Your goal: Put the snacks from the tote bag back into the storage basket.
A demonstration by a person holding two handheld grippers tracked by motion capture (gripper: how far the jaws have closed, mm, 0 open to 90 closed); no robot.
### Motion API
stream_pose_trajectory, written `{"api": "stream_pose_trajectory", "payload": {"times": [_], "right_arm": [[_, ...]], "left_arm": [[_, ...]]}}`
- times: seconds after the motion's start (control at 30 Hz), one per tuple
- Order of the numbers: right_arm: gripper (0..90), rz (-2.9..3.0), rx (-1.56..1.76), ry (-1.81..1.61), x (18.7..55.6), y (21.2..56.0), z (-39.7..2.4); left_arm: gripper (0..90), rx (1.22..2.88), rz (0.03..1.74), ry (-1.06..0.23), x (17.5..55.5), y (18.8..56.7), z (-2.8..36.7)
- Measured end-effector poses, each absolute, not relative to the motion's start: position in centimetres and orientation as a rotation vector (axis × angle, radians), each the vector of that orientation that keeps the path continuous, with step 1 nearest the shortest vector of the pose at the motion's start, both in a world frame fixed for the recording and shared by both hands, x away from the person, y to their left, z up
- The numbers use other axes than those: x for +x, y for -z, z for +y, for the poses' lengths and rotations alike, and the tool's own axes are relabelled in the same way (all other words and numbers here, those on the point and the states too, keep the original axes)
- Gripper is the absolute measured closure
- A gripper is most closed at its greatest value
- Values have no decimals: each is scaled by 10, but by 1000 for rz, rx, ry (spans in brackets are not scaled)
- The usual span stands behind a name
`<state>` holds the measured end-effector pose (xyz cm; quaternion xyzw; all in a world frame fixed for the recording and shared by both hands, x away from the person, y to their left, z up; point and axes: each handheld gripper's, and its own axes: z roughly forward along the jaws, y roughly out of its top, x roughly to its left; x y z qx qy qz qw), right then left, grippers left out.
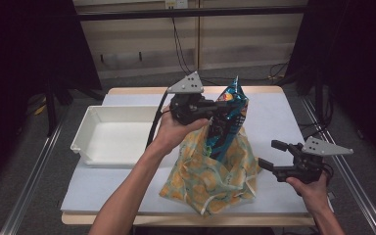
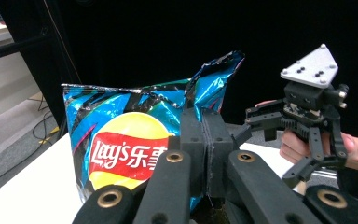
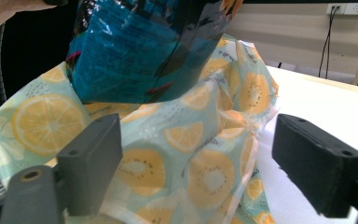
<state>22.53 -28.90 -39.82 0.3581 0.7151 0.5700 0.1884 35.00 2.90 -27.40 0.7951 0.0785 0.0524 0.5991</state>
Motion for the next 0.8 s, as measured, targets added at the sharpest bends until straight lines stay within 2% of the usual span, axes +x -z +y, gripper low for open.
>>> {"api": "stream_pose_trajectory", "payload": {"times": [0.23, 0.8], "right_arm": [[87, 2002, 1003, -1605, 217, 403, -288], [88, 2030, 1011, -1609, 216, 412, -284]], "left_arm": [[892, 1840, 178, -122, 352, 266, 29], [893, 1785, 194, -149, 358, 238, 38]]}}
